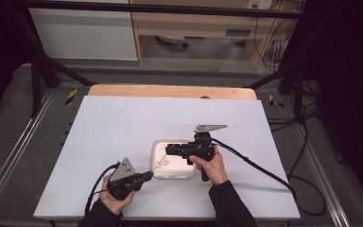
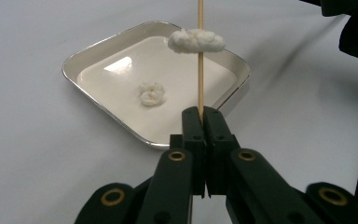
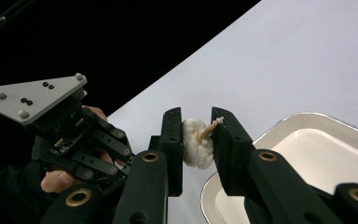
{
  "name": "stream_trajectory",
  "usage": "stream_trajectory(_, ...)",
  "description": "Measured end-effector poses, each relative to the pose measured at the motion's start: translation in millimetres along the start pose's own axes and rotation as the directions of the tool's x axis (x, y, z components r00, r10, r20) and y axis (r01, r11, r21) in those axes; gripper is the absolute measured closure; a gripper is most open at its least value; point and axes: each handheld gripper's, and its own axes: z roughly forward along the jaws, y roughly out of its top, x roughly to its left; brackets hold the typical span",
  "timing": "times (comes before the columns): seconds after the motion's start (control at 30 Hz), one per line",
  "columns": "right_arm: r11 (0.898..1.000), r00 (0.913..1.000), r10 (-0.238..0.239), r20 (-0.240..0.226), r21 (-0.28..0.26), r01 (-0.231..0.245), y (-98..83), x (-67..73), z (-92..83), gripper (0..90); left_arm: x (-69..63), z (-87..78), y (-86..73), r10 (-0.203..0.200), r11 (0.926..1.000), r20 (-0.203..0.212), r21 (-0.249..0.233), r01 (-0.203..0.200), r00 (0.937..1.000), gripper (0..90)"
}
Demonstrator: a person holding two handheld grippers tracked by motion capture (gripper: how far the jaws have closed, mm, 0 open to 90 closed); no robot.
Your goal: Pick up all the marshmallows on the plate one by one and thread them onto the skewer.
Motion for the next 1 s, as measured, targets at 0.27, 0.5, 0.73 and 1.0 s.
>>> stream_trajectory(0.27,1.0,1.0,-0.003,-0.004,0.025,0.003,-12.5,1.0,11.2,75.0,-0.8,3.1,0.7,-0.012,0.9999,0.0,0.006,0.012,0.9999,88.7)
stream_trajectory(0.5,0.999,1.0,-0.001,-0.005,0.04,0.001,-20.0,1.7,17.3,74.9,-1.1,4.9,0.6,-0.021,0.9997,0.0,0.009,0.021,0.9998,88.7)
stream_trajectory(0.73,0.999,1.0,-0.004,0.002,0.041,0.004,-22.2,2.3,18.7,73.9,-0.6,5.4,0.5,-0.025,0.9996,0.004,0.011,0.025,0.9997,88.7)
stream_trajectory(1.0,0.997,0.9947,-0.073,0.072,0.017,0.072,-15.4,6.6,8.4,46.6,1.6,2.9,0.1,-0.031,0.9995,-0.002,0.009,0.031,0.9995,88.7)
